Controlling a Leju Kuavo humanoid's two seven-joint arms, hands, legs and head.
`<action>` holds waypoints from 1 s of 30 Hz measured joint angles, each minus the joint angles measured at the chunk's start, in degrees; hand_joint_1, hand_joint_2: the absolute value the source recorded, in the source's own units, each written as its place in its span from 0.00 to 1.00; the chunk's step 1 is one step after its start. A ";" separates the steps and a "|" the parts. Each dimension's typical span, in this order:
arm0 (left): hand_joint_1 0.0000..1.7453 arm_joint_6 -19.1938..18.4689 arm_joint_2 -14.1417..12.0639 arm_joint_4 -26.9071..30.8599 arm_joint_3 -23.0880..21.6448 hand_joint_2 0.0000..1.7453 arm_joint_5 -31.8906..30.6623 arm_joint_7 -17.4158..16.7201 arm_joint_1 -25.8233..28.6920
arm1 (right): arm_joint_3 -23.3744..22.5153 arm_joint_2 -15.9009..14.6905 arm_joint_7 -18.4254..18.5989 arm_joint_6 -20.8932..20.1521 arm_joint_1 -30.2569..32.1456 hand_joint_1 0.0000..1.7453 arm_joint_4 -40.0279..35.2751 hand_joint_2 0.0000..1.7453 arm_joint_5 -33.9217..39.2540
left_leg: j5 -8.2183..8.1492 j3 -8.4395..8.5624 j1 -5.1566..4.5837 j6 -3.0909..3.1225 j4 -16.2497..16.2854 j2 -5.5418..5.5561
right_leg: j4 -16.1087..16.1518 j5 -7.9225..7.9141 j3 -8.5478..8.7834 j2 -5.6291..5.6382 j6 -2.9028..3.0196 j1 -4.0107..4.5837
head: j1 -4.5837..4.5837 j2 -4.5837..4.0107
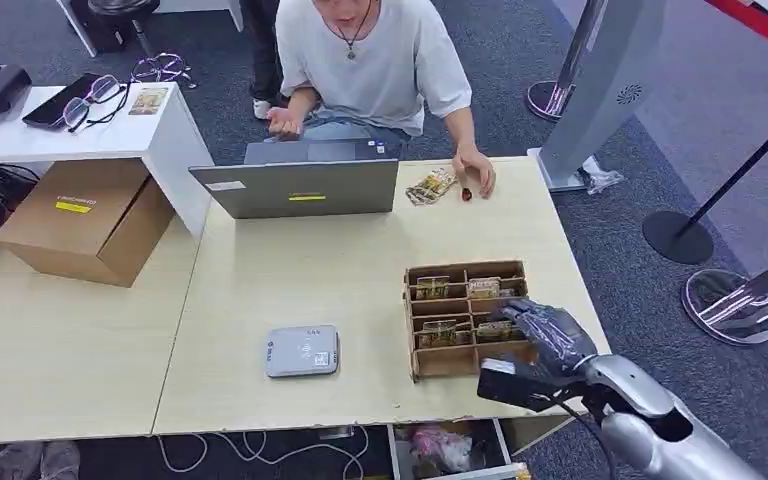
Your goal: Pass the card to the sensor for recognition and then transmit it.
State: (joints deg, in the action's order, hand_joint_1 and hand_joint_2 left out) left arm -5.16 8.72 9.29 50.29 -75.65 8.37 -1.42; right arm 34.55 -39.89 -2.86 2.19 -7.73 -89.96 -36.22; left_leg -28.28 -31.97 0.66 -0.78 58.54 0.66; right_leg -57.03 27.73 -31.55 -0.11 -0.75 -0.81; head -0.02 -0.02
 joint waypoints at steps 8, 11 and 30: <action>0.00 0.02 0.15 -0.02 0.00 0.00 -0.50 0.13 0.00 | -1.90 0.00 0.39 -0.09 2.48 0.46 -1.35 1.00 -1.62 | 0.00 0.00 0.00 0.00 0.00 0.00 | 0.00 0.00 0.00 0.00 0.00 0.00 | 0.00 0.00; 0.00 0.00 0.17 0.00 0.00 0.00 -0.61 0.17 0.00 | -2.18 0.18 0.39 -0.24 2.56 0.47 -1.40 1.00 -2.21 | 0.00 0.00 0.00 0.00 0.00 0.00 | 0.00 0.00 0.00 0.00 0.00 0.00 | 0.00 0.00; 0.00 -0.44 0.17 0.00 0.13 0.00 -0.63 0.17 -0.03 | -2.36 2.21 -1.03 -2.16 -0.61 0.83 1.10 1.00 -2.34 | 0.00 -0.01 0.00 0.00 0.00 0.01 | 0.00 0.00 0.01 -0.02 0.00 0.00 | 0.00 0.00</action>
State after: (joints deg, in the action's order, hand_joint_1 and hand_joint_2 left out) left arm -5.60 8.90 9.29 50.42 -76.28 8.55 -1.44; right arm 32.20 -37.68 -3.89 0.02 -8.34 -88.87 -38.56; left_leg -28.28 -31.98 0.66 -0.78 58.54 0.66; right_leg -57.03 27.73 -31.54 -0.13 -0.75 -0.81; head -0.02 -0.02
